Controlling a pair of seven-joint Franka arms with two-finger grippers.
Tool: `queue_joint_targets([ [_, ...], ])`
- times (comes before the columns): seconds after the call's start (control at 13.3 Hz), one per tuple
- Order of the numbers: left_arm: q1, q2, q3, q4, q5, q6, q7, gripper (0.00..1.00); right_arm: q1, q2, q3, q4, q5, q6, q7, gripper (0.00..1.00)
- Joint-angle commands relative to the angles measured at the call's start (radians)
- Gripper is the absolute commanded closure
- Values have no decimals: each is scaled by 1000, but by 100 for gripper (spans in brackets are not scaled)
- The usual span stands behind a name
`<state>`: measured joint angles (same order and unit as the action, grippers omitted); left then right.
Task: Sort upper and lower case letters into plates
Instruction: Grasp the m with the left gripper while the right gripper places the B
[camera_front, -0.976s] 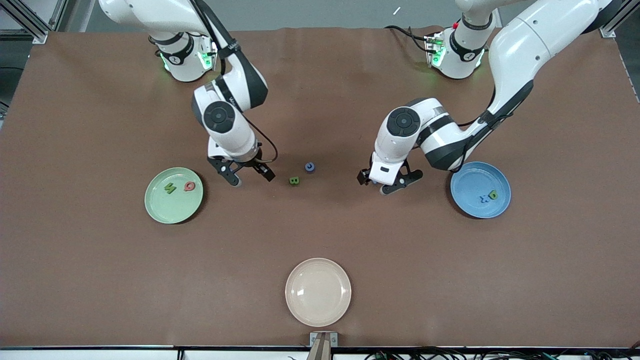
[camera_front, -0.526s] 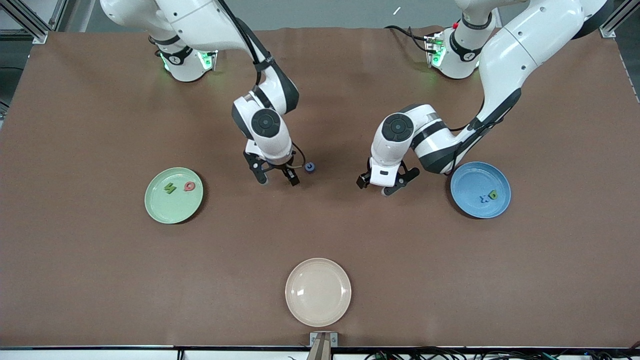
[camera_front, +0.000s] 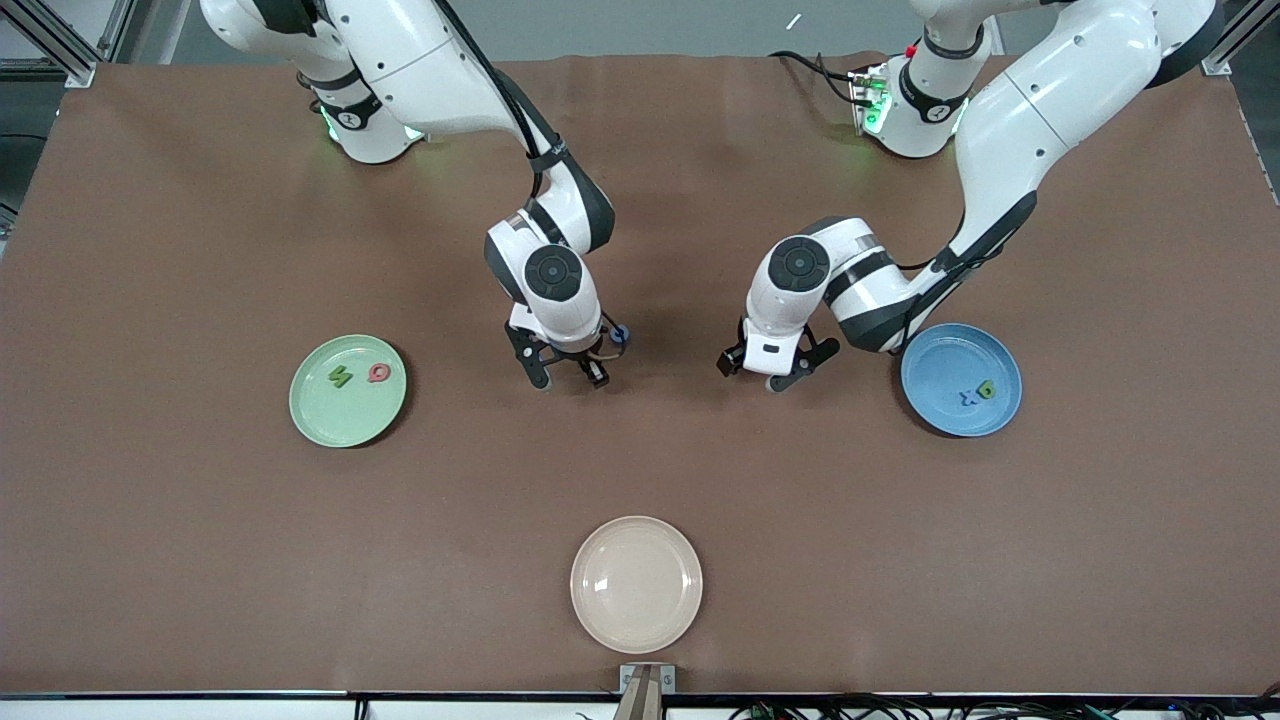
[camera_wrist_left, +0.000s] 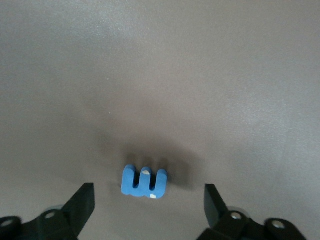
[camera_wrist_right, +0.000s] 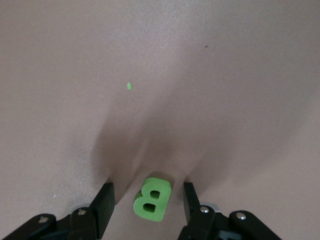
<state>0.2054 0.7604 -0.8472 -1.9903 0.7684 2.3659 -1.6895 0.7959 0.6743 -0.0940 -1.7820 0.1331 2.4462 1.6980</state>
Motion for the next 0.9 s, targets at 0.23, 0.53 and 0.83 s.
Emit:
queue_joint_targets([
  [0.23,-4,22,16,-1,32,19,-10,22,-3,-7,-12,12,-21,-22,-36,100],
  [0.53,-4,30,17,-1,32,19,-10,32,-145,-125,-13,6,-23,-212,-387,100],
  [0.83,-14,31,17,1,32,19,-10,49,-375,-283,-13,-51,-21,-391,-800,100],
])
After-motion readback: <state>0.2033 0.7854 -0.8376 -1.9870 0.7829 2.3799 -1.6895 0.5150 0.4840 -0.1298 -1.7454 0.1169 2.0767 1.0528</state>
